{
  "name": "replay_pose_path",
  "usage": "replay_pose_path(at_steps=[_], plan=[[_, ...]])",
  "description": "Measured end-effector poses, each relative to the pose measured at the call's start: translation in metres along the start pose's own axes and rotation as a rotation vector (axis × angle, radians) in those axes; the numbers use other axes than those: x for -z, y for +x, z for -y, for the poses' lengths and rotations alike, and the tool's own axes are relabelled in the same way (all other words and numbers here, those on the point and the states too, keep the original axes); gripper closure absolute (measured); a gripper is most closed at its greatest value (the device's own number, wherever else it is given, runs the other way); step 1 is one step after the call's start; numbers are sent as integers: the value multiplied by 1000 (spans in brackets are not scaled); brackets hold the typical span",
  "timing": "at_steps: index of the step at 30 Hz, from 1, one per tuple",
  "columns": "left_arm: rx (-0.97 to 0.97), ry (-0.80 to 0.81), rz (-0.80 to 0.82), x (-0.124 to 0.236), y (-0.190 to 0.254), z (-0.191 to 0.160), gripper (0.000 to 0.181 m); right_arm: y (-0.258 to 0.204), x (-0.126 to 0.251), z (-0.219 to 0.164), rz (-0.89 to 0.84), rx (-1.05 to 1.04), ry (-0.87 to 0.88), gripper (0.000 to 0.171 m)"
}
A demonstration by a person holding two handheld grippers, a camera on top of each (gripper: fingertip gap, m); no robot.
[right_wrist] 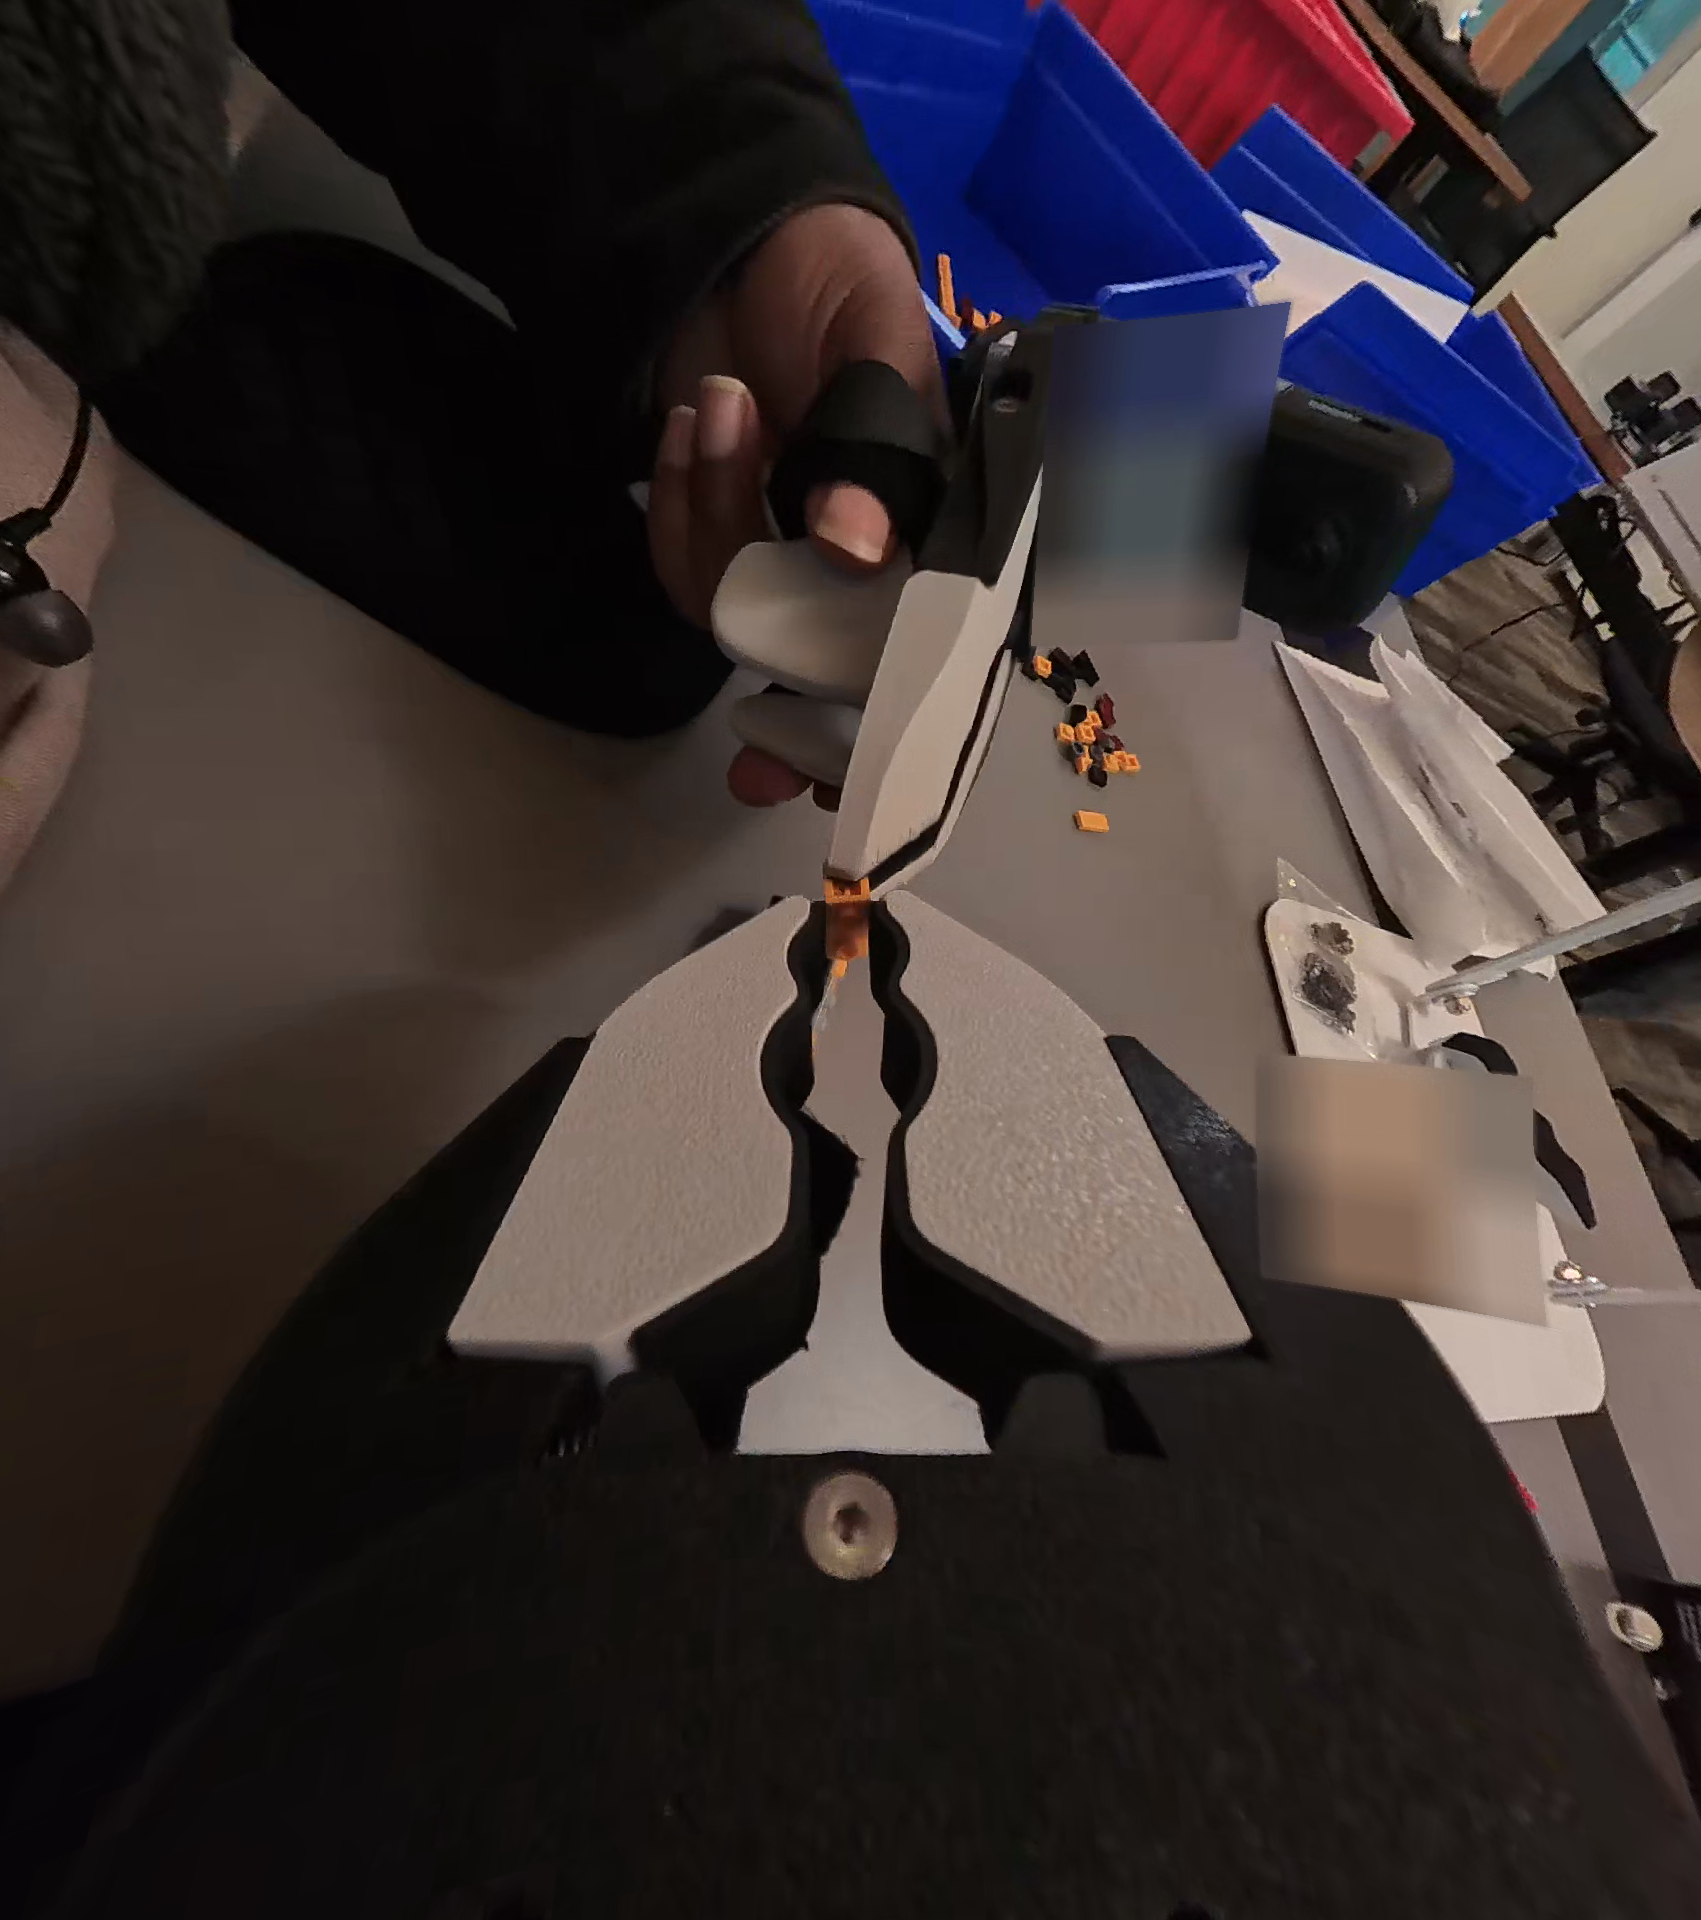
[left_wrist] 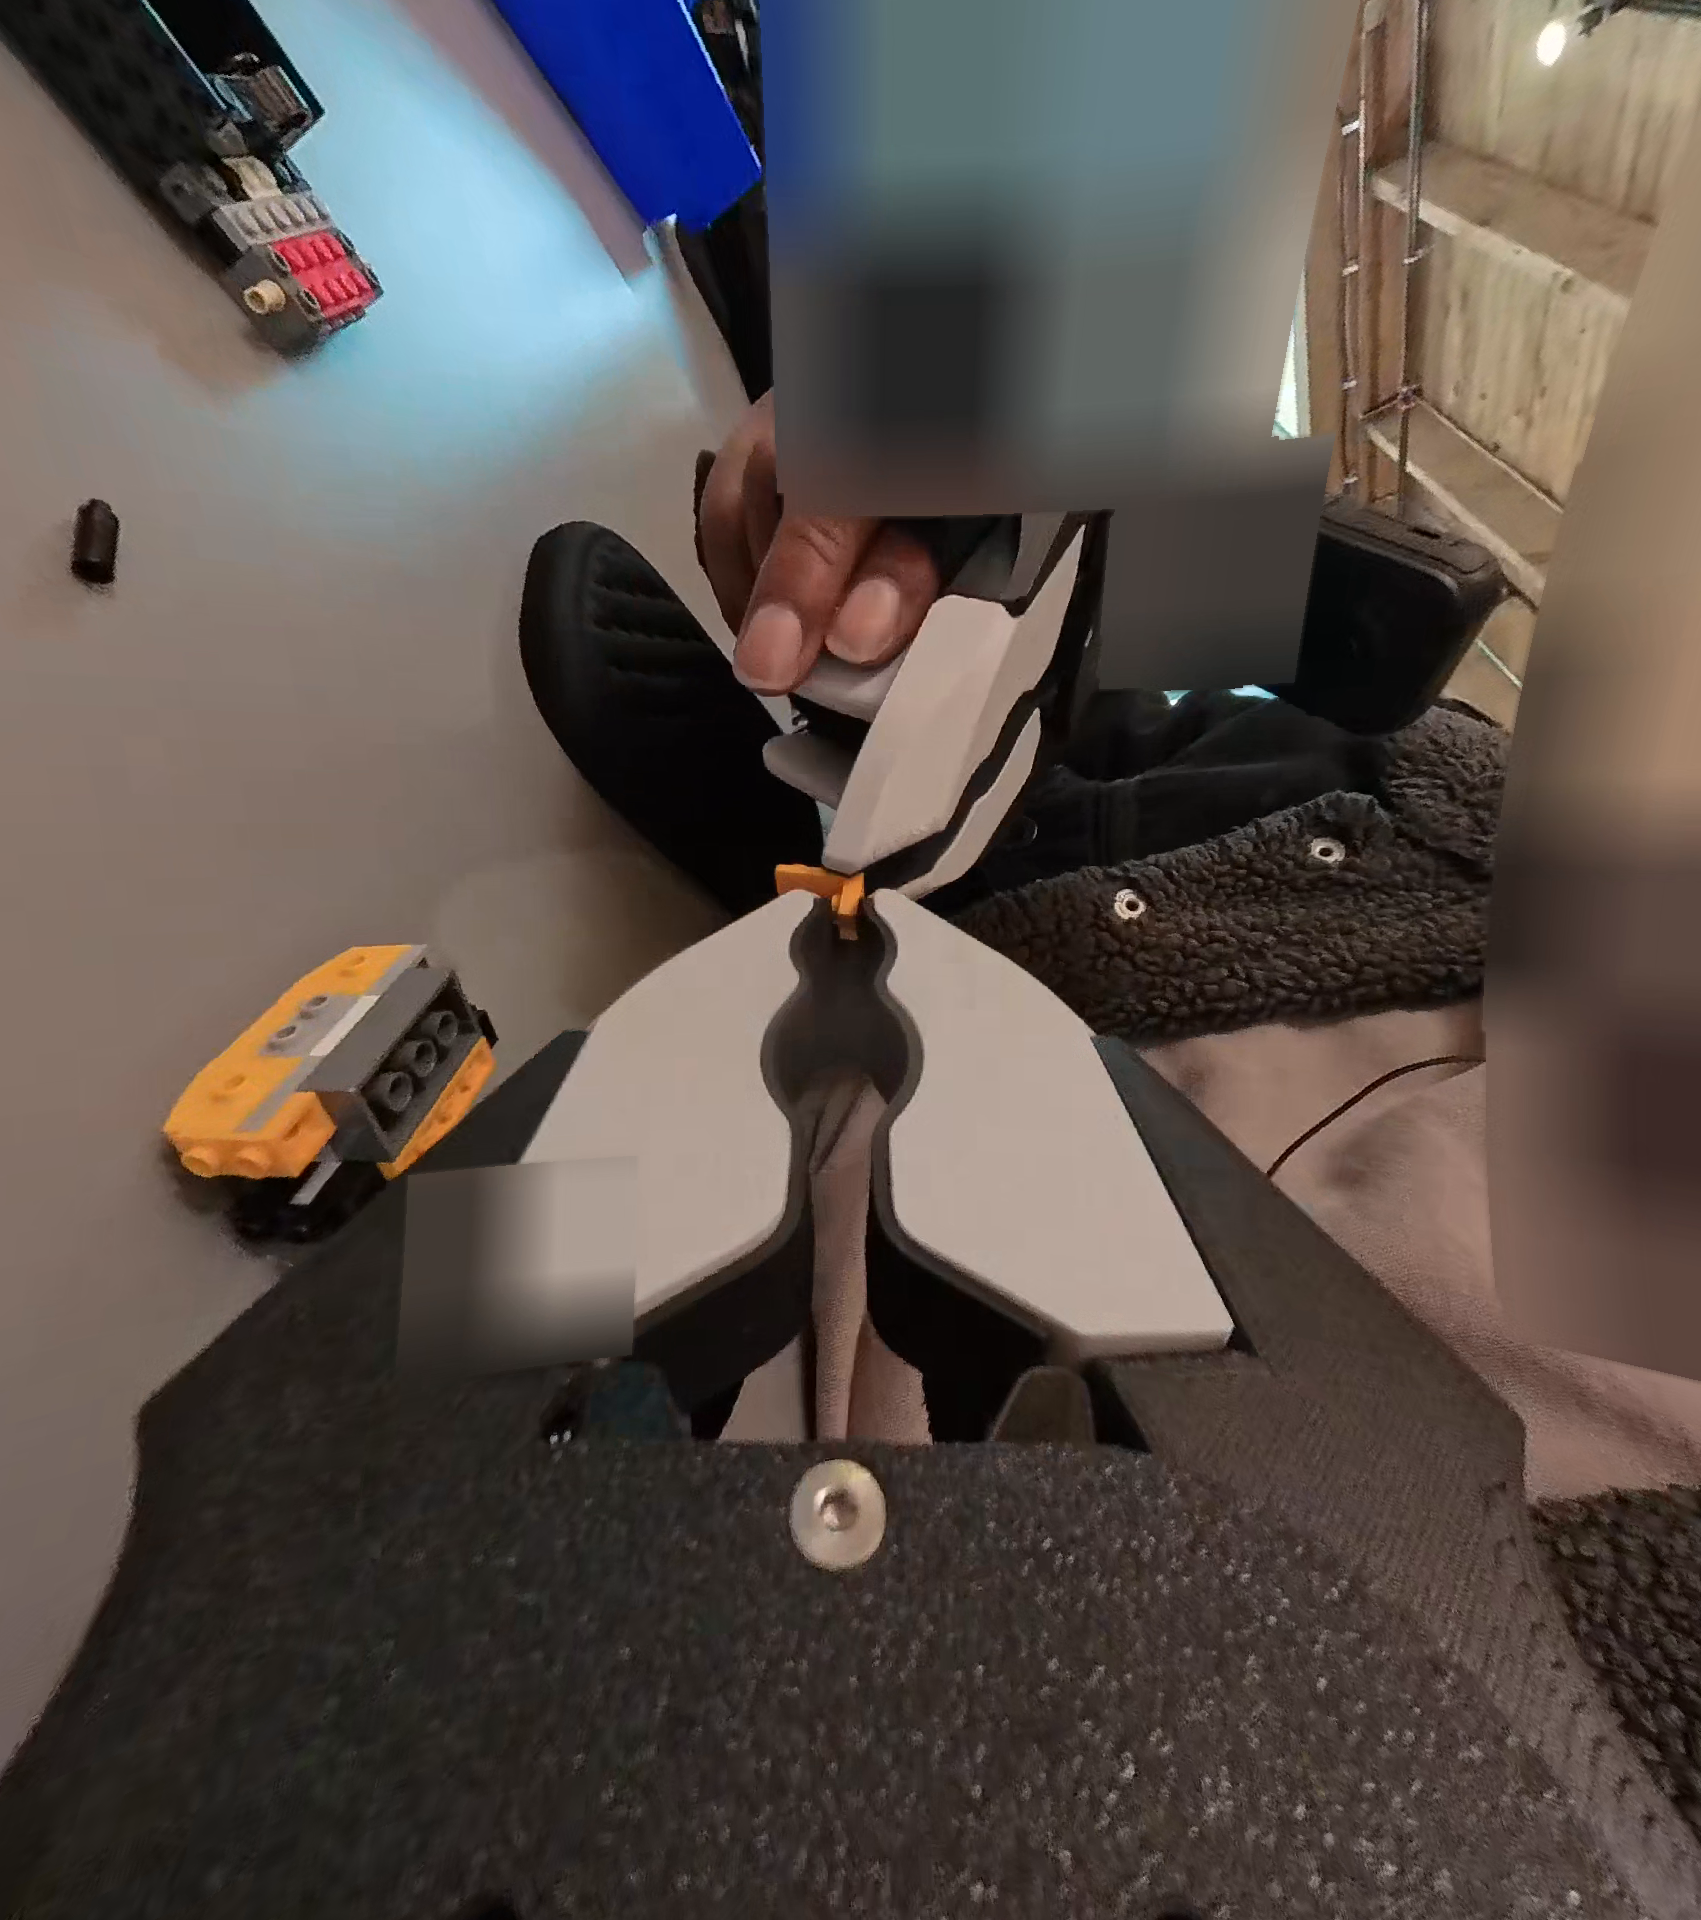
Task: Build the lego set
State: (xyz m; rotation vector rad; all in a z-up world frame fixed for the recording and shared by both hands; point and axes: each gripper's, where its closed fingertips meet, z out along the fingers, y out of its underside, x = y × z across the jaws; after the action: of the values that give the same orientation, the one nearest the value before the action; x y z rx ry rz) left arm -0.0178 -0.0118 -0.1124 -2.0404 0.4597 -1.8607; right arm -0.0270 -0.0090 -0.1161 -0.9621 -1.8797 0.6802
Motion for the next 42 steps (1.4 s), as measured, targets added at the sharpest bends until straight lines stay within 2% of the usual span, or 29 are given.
replay_pose_path(at_steps=[3, 6, 9, 11, 15, 17, 19, 30, 42], plan=[[-58, 1, 34, 3, -3, 2, 176, 2, -2, -2, 14, -83, 12, 164], [-345, -30, 229, 17, -19, 5, 162, 6, -6, -25, 4, -214, -51, 164], [-698, -190, 522, 31, -52, -3, 140, 0, -11, -47, 15, -314, -126, 164], [-841, -294, 561, 24, -61, -16, 126, -3, -16, -55, 12, -333, -167, 164], [-1071, -476, 673, 19, -87, -26, 118, -6, -21, -59, 33, -353, -191, 164], [-1106, -509, 699, 20, -95, -25, 127, -8, -22, -60, 42, -361, -197, 164], [-1115, -518, 685, 19, -94, -25, 151, -8, -22, -62, 45, -365, -199, 164], [-991, -347, 543, 12, -74, -18, 153, -10, -26, -59, 106, -412, -157, 164], [-981, -107, 414, 13, -42, 1, 153, 9, -11, -34, 133, -432, -120, 163]])
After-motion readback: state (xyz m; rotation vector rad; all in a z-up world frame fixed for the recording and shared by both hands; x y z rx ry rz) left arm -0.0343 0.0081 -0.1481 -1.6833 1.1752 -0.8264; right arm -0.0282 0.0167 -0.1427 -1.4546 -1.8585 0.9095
